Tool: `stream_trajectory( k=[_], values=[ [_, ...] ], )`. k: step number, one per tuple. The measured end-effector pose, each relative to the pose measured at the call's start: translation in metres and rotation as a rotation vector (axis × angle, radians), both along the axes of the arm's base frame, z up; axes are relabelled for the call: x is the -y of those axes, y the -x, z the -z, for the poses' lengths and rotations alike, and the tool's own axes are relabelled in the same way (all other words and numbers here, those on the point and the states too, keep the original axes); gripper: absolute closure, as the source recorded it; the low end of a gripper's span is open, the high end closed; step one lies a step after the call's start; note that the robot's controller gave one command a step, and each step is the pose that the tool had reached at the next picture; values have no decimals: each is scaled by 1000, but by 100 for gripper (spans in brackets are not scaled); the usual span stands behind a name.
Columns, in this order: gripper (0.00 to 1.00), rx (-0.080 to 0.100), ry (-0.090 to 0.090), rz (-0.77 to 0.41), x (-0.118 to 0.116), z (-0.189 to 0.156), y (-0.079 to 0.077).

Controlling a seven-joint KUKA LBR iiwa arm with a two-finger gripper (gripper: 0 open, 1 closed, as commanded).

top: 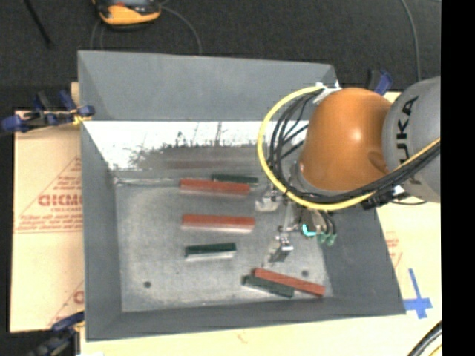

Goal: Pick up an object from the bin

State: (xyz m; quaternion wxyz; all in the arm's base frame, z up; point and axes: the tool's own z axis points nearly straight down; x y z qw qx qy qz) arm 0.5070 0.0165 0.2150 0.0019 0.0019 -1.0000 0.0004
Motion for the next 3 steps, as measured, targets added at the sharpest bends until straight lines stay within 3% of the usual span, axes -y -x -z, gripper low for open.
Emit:
stream_trajectory(
  k=[1, 2, 3],
  values=[
    [0, 7, 0, 0, 0, -3, -2],
    [0, 15, 1, -39, -8, 51, -13],
    [100, 1, -4, 35, -4, 135, -85]
  ],
)
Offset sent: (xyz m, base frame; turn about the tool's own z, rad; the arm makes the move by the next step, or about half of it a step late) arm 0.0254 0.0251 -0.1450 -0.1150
